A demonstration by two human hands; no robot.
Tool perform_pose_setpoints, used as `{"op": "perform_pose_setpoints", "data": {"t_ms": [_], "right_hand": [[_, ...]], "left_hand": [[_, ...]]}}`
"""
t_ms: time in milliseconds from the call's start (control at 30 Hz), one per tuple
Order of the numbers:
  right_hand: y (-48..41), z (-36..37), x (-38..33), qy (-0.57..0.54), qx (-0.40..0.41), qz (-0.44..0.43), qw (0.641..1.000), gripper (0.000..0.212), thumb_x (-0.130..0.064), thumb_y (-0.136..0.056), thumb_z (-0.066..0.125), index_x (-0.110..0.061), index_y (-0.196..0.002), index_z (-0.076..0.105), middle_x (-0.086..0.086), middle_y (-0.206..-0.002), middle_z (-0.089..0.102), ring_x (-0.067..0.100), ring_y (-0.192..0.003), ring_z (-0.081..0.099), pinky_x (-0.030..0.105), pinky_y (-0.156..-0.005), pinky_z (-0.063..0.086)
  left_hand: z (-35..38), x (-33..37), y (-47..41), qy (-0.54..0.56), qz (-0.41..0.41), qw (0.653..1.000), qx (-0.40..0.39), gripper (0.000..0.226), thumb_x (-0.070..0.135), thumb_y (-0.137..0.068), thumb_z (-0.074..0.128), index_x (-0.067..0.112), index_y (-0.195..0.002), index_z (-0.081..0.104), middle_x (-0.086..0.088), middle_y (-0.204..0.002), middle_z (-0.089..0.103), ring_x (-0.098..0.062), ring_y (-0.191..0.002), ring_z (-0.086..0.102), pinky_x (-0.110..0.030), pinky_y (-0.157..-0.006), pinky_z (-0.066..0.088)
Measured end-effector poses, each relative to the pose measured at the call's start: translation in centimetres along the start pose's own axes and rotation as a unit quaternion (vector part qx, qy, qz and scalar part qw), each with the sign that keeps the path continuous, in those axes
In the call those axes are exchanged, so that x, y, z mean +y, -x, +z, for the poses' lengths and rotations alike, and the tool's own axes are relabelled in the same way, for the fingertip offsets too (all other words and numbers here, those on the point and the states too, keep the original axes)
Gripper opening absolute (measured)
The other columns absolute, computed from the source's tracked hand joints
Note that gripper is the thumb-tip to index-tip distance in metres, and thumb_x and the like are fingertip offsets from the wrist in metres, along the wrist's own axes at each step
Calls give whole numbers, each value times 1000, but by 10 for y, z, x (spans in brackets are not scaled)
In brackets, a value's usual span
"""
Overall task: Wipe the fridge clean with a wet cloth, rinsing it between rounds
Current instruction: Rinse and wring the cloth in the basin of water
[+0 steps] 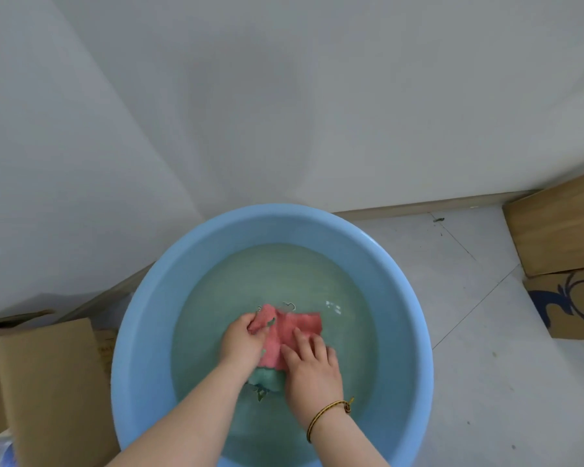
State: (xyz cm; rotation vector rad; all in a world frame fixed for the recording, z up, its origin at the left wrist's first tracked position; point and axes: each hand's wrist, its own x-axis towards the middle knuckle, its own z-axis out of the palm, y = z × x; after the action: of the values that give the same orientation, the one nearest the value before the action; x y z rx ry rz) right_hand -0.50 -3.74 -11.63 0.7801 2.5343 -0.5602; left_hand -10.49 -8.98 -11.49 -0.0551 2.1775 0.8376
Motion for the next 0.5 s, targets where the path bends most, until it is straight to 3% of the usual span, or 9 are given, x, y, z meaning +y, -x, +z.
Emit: {"op": "perform_pose_setpoints", "data": {"t_ms": [33, 100, 167, 233, 333, 433, 500], "right_hand": [[-2, 4, 2, -1, -3, 2, 1000, 35, -37, -28, 62, -36, -62, 71, -11, -82, 73, 16, -69, 69, 24, -57, 54], [-5, 9, 3, -34, -15, 23, 999, 36, -43, -26, 66, -37, -61, 71, -15, -76, 71, 12, -64, 68, 24, -53, 54], [-3, 10, 6, -72, -5, 27, 997, 26, -45, -45, 59, -35, -64, 72, -16, -74, 69, 12, -66, 67, 24, -53, 53], [-1, 9, 6, -179, 35, 44, 982, 34, -36, -72, 43, -21, -80, 73, -6, -89, 68, 21, -87, 62, 30, -73, 50], [-12, 0, 11, -387, 86, 205, 895, 17, -17, -89, 54, -3, -98, 59, 10, -106, 54, 28, -108, 51, 25, -90, 36], [-21, -6, 14, -520, 28, 296, 801, 43, -14, -86, 61, 0, -124, 44, 14, -121, 52, 26, -115, 50, 26, -92, 38], [-28, -6, 13, -572, -35, 318, 755, 38, -9, -85, 61, 0, -120, 49, 15, -112, 57, 27, -104, 56, 27, -81, 44]], "left_hand": [[-1, -4, -4, -17, 0, 1000, 2, 24, 2, -87, 50, 14, -66, 48, -1, -60, 48, -19, -57, 45, -11, -39, 33], [-3, -12, -10, -41, -14, 999, -3, 28, 1, -86, 50, 16, -63, 47, -6, -69, 57, -21, -70, 48, -15, -46, 32], [-5, -15, -12, -39, -33, 999, 1, 11, 0, -86, 51, 5, -84, 61, -18, -96, 65, -24, -83, 54, -25, -64, 36], [-6, -20, -14, -11, -54, 998, 2, 23, -2, -86, 49, -3, -106, 60, -21, -110, 63, -27, -93, 57, -26, -73, 38], [-10, -21, -15, 99, -81, 992, -14, 35, -10, -87, 42, -1, -118, 55, -16, -118, 59, -25, -95, 55, -23, -77, 38], [-18, -15, -13, 193, -108, 974, -57, 35, -14, -86, 39, -2, -115, 54, -8, -94, 61, -21, -77, 55, -23, -64, 44], [-22, -13, -12, 253, -131, 954, -98, 26, -11, -87, 39, -1, -104, 55, -9, -78, 62, -19, -66, 56, -25, -57, 46]]}}
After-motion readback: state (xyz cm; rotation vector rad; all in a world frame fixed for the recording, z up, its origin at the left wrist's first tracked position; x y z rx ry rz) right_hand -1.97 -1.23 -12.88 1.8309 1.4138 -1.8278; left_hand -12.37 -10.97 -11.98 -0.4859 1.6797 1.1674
